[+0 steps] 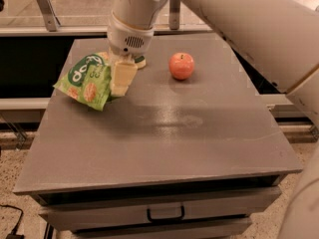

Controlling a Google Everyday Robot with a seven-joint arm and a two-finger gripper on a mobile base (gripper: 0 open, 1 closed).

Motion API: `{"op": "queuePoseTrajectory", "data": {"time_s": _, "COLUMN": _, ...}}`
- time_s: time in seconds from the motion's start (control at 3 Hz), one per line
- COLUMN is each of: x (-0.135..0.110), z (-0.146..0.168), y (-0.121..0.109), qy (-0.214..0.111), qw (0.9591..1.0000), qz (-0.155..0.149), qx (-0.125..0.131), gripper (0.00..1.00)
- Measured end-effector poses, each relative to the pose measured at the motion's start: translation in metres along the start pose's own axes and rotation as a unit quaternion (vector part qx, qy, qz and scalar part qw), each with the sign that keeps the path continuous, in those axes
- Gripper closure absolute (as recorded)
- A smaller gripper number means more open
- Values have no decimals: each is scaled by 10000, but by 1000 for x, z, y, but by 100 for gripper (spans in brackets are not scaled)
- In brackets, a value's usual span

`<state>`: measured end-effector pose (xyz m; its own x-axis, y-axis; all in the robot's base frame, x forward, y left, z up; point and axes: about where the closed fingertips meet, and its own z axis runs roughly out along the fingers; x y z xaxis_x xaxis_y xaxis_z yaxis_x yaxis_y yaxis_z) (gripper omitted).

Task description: Pick green rice chip bag

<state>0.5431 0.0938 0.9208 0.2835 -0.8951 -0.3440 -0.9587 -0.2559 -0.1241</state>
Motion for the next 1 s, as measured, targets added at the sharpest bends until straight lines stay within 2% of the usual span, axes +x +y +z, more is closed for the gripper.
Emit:
{"op": "queuePoseTrajectory", "data": {"time_s": 0.67, "x": -18, "z": -63, "y": 0, "qy": -588, "qw": 9977, "qz": -327, "qx": -26, "gripper": 100}}
{"op": "queuePoseTrajectory", "data": {"time_s": 1.0, "x": -24, "z": -68, "y": -6, "qy": -695, "qw": 9969, "qz": -345, "qx": 105, "gripper": 100}}
